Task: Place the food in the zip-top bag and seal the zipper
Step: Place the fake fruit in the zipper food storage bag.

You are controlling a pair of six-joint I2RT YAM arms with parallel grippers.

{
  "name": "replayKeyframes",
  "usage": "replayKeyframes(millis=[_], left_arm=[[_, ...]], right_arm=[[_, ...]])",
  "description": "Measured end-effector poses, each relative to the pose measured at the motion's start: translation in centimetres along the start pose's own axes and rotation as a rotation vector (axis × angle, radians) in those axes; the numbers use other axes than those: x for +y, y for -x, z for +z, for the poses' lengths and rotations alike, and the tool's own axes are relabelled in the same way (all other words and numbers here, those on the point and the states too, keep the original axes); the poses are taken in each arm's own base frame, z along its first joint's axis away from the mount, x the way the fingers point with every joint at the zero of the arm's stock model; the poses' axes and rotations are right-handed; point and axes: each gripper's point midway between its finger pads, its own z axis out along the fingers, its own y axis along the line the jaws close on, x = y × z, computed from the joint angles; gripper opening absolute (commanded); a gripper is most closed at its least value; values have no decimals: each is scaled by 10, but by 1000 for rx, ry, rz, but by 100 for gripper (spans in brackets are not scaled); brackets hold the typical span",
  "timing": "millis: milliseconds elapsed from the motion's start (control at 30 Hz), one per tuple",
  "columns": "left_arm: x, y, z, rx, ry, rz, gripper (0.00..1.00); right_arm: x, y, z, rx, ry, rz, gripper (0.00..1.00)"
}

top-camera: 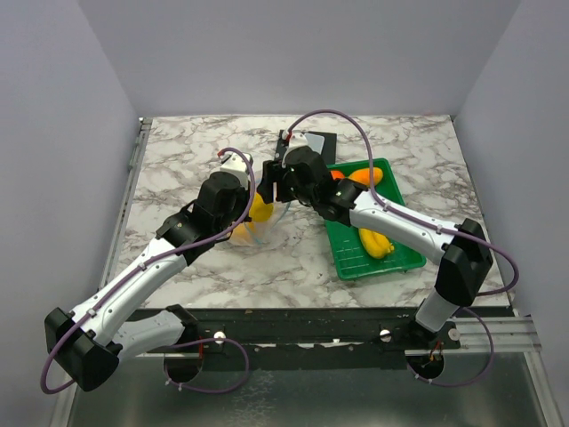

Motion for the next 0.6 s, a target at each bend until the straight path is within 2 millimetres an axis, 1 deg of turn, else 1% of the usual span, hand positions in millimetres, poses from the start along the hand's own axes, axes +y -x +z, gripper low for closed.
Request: replayKeyframes(millis=[200, 333, 467, 600], left_arm=[[0, -1, 0, 2, 1, 1, 0], [0, -2, 0, 4, 1, 1, 0], [0, -2, 0, 4, 1, 1, 0], [0, -2, 0, 4, 1, 1, 0]], right_arm=[[5, 4, 0, -12, 21, 12, 74], [9, 6, -6, -13, 46, 20, 74], [14, 11, -18, -26, 79, 33, 74], [18, 21, -37, -52, 110, 41, 74]])
